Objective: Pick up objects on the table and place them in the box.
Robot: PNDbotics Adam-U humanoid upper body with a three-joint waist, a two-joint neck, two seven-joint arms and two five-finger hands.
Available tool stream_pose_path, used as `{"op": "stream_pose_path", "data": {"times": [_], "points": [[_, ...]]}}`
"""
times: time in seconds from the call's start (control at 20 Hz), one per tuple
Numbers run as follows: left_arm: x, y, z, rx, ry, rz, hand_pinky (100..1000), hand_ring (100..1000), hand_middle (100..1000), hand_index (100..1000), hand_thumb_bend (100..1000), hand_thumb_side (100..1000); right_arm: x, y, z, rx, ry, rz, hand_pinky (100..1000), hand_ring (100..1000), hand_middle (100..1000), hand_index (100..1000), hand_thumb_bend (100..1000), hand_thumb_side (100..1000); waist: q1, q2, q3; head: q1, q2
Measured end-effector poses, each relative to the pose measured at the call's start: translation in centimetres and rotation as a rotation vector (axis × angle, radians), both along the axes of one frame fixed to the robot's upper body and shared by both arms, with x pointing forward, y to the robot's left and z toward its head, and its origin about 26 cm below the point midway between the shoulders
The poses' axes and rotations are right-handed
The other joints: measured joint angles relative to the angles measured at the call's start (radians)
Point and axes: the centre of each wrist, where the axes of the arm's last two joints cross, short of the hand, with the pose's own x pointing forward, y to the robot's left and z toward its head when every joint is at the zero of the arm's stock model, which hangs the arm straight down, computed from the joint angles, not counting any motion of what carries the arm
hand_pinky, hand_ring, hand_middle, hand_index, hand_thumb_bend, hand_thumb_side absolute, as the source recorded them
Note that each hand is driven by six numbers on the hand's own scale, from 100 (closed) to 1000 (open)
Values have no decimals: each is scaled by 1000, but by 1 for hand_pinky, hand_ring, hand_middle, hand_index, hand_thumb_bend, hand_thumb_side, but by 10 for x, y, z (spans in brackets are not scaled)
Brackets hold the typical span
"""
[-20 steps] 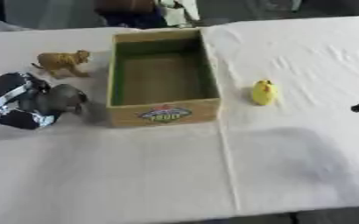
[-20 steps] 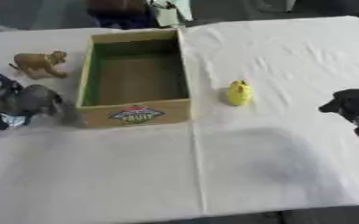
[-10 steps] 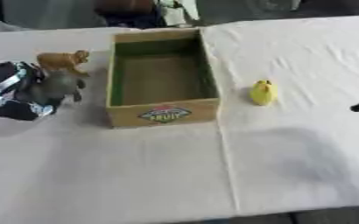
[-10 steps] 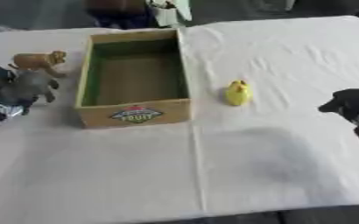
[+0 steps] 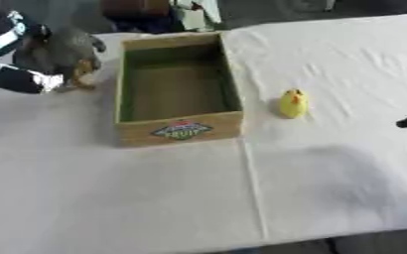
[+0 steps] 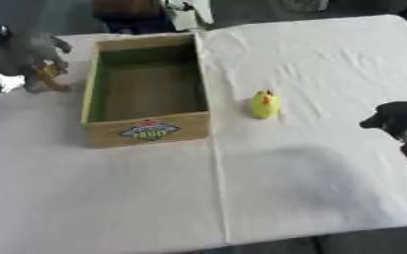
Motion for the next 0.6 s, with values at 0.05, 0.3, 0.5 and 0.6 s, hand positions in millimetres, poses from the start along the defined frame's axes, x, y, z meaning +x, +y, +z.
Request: {"op": "stream_pose_path", "data": {"times": [0.05,0.3,0.5,0.6], "points": [[3,-4,3,-1,-6,-12,590,284,243,593,107,291,1,1,1,-1,-1,8,715,627,554,709,100,604,1,0,-8,4,0],[19,-19,7,1,-17,-49,594,300,253,597,117,292,7,10,6,-10,-13,59,715,626,553,709,100,601,9,3,-61,33,-1],[31,-29,1,17,-7,-65,608,341,292,613,135,295,11,17,11,-21,-24,100,714,625,552,708,100,601,13,13,-96,49,-4],[36,-33,-5,18,4,-77,616,362,312,622,146,298,12,20,12,-24,-27,116,715,625,552,708,100,602,14,16,-107,54,-7]]}}
